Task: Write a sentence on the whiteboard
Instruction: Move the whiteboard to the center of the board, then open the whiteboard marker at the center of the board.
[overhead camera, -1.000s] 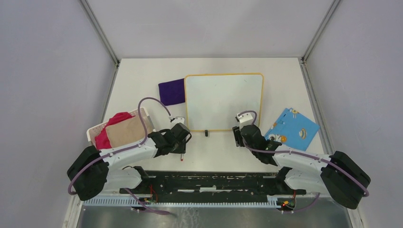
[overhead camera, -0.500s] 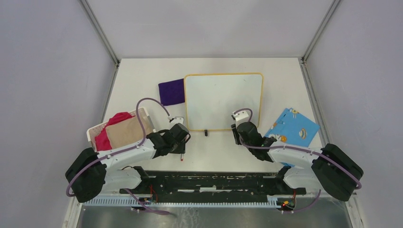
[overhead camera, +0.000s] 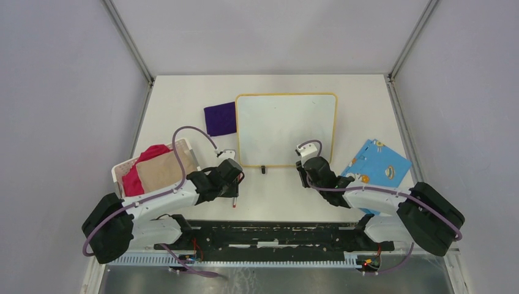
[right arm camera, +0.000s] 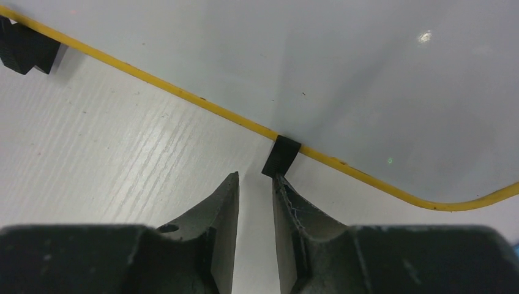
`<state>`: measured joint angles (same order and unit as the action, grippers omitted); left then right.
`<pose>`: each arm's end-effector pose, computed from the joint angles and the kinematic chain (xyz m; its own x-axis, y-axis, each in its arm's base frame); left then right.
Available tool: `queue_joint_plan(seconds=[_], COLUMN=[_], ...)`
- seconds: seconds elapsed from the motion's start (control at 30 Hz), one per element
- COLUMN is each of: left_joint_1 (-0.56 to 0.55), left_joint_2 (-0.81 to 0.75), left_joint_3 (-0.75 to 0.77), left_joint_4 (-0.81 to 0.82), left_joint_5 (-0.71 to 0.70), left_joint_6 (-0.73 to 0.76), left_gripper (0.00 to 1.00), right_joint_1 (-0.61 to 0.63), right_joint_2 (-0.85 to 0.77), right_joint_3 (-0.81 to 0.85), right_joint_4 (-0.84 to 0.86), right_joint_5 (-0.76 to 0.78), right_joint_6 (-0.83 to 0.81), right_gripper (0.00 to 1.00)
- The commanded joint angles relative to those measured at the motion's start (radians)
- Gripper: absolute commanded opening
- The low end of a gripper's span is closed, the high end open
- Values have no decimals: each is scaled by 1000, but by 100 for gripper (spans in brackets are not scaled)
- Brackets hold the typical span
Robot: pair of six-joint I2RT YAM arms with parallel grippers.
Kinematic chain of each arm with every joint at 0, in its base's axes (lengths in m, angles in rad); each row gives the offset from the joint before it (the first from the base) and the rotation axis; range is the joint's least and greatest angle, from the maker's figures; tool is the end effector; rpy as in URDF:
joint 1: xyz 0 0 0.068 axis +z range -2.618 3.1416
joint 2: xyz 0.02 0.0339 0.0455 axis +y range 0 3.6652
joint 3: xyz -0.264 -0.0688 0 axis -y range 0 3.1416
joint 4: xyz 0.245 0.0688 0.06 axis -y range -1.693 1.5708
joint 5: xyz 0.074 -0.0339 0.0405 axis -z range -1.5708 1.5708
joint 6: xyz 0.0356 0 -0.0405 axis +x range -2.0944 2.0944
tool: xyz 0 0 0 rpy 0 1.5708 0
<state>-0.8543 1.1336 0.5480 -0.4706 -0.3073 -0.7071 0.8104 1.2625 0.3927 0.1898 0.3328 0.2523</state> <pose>0.1386 -0.1428 0.1733 -0.8381 0.0195 -0.5452 0.1007 0.9877 -0.1196 0.1652 0.1568 0.1488 -0.5469 -0.2326 -0.8042 -0.3854 0.9227 -0.0048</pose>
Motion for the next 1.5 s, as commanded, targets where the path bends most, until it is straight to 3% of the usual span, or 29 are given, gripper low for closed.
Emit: queue_joint_plan(seconds=[0.0, 0.2, 0.6, 1.47], left_joint_1=[-5, -3, -1, 84], left_joint_2=[-25, 13, 251, 299], left_joint_3=[20, 108, 199, 172], left_joint_4=[-1, -19, 38, 16], left_joint_5=[-47, -72, -15, 94], left_joint_6=[-40, -1, 32, 74], left_gripper=[46, 49, 49, 44], right_joint_1=[0, 0, 1, 1], right_joint_2=[-74, -266, -589, -654], right_joint_3=[43, 29, -73, -104], right_joint_4=[7, -91, -243, -266], right_joint_5=[-27, -117, -177, -204], right_joint_6=[-7, -21, -30, -48], right_gripper=[35, 48, 53, 53])
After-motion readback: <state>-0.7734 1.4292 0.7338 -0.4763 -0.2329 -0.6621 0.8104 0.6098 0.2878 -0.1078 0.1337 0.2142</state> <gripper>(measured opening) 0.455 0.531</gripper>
